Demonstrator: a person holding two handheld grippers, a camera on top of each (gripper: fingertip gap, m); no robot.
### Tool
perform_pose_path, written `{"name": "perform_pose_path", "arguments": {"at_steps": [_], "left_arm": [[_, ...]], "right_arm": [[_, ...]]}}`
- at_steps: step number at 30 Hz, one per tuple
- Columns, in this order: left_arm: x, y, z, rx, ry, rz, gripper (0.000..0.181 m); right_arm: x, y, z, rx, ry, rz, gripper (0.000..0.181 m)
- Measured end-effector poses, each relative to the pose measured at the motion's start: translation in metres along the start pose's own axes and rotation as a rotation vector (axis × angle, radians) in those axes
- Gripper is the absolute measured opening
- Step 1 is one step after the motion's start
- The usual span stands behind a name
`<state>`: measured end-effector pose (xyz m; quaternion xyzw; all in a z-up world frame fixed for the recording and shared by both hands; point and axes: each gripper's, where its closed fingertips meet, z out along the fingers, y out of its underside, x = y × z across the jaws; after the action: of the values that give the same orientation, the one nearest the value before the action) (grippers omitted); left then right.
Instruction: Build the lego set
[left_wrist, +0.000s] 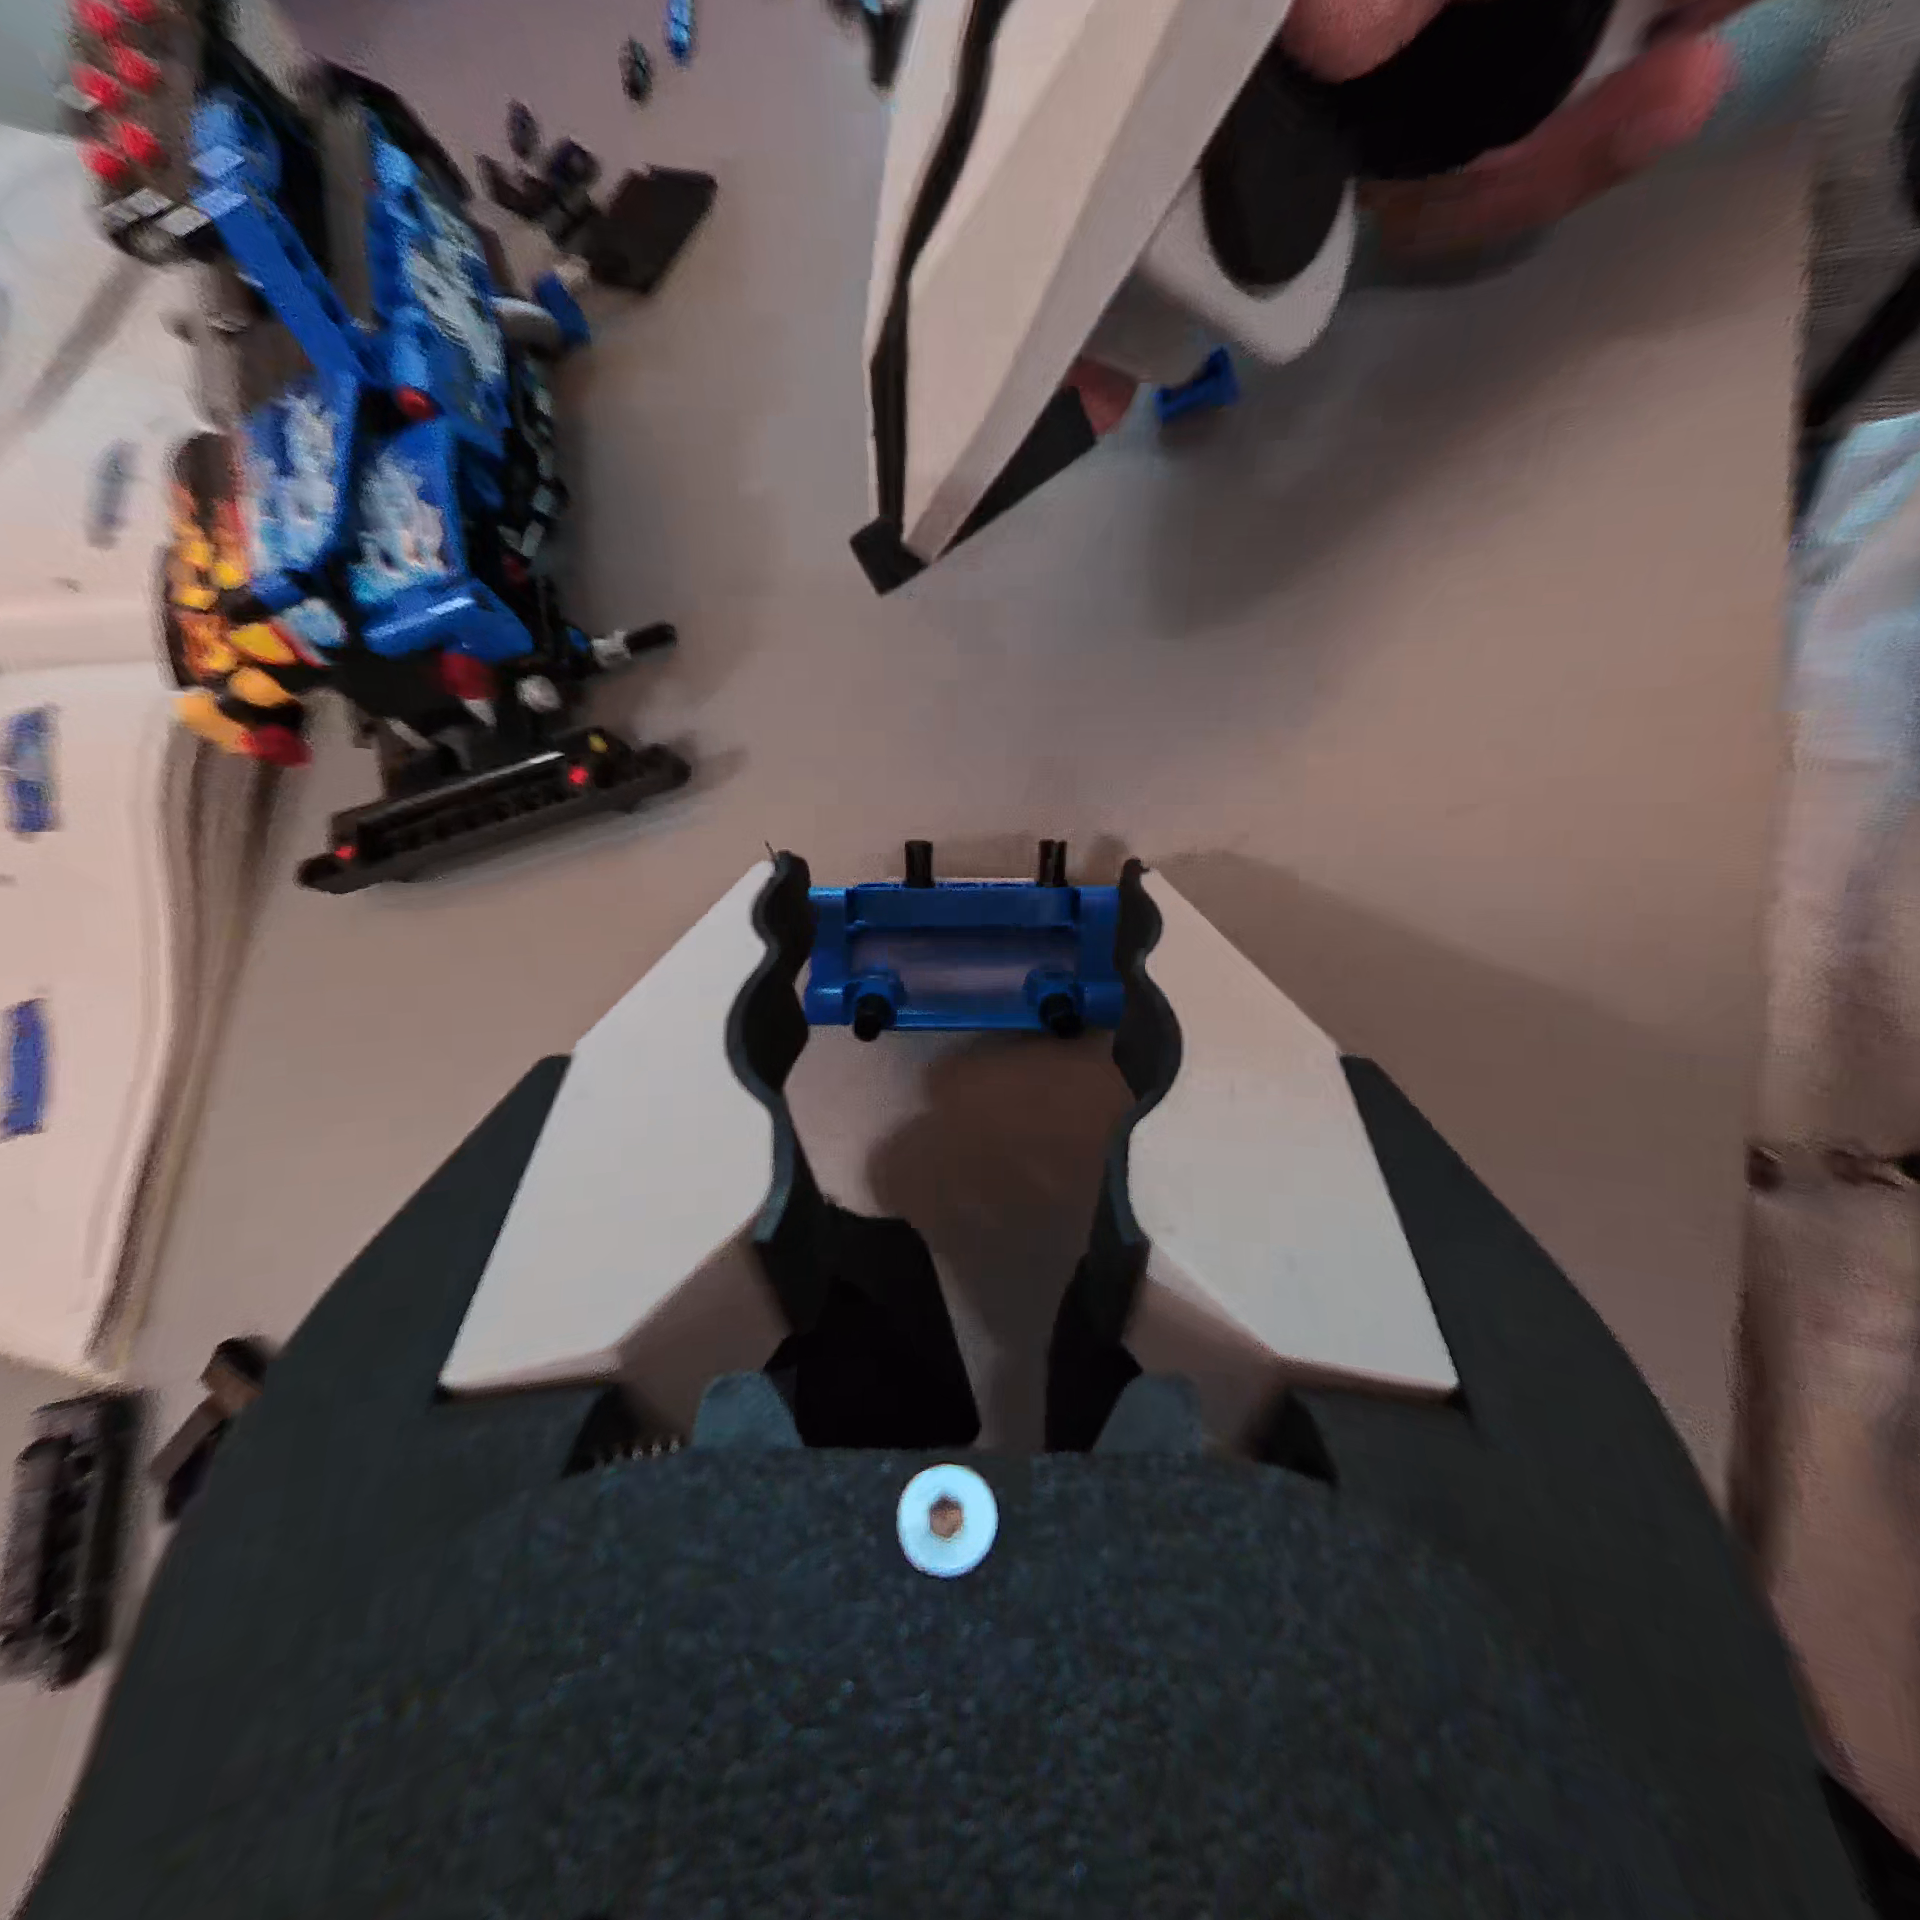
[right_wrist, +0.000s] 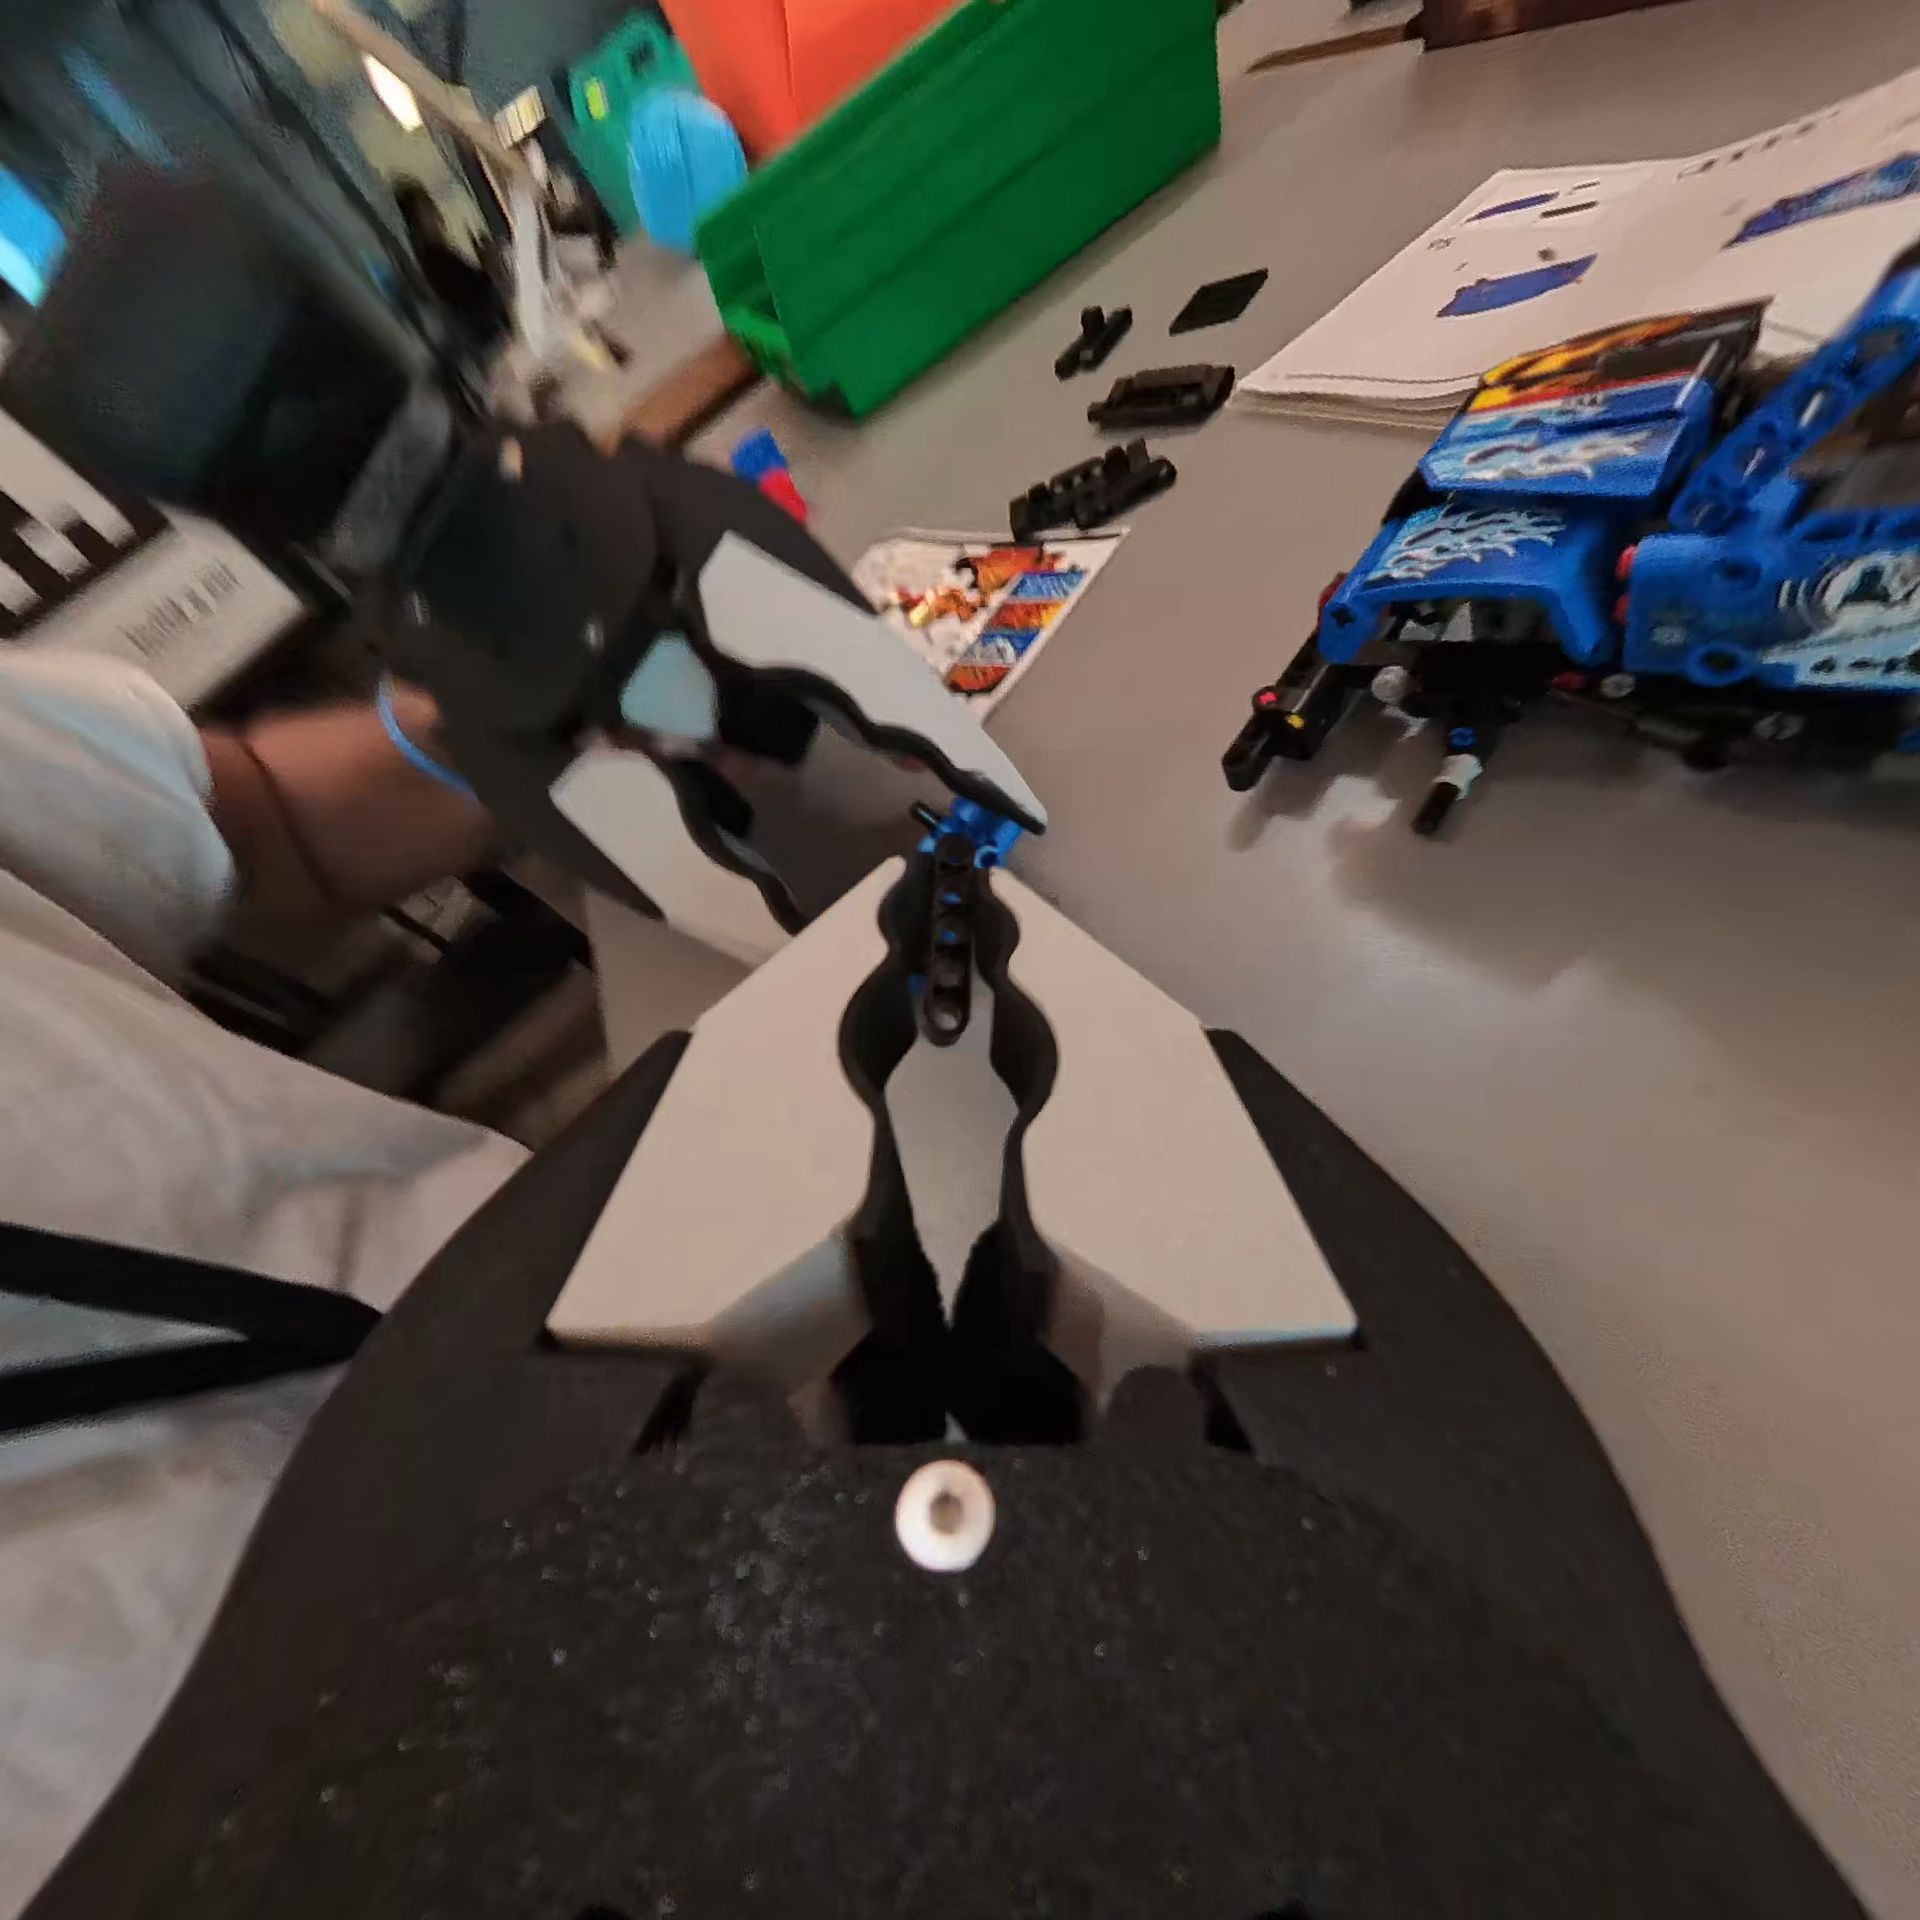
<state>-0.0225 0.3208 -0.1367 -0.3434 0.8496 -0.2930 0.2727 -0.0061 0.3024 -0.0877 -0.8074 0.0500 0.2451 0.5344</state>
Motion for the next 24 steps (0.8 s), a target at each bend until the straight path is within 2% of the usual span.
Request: {"name": "perform_pose_path", "arguments": {"at_steps": [4,7,10,17,21,24], "left_arm": [[-0.007,-0.023,-0.015,0.15,-0.207,-0.027,0.057],[-0.007,-0.042,-0.032,0.281,-0.276,-0.077,0.057],[-0.006,-0.046,-0.036,0.293,-0.312,-0.051,0.057],[-0.006,-0.043,-0.034,0.329,-0.294,-0.162,0.057],[-0.008,-0.047,-0.036,0.349,-0.309,-0.182,0.057],[-0.008,-0.043,-0.032,0.311,-0.322,-0.173,0.057]], "right_arm": [[-0.008,-0.009,0.007,0.124,-0.06,0.224,0.006],[-0.013,-0.02,0.004,0.208,-0.047,0.191,0.006],[-0.027,-0.021,0.009,0.204,-0.107,0.194,0.006],[-0.025,-0.013,0.017,0.182,-0.048,0.16,0.006],[-0.027,-0.017,0.016,0.216,-0.079,0.241,0.006],[-0.024,-0.013,0.018,0.197,-0.034,0.22,0.007]]}}
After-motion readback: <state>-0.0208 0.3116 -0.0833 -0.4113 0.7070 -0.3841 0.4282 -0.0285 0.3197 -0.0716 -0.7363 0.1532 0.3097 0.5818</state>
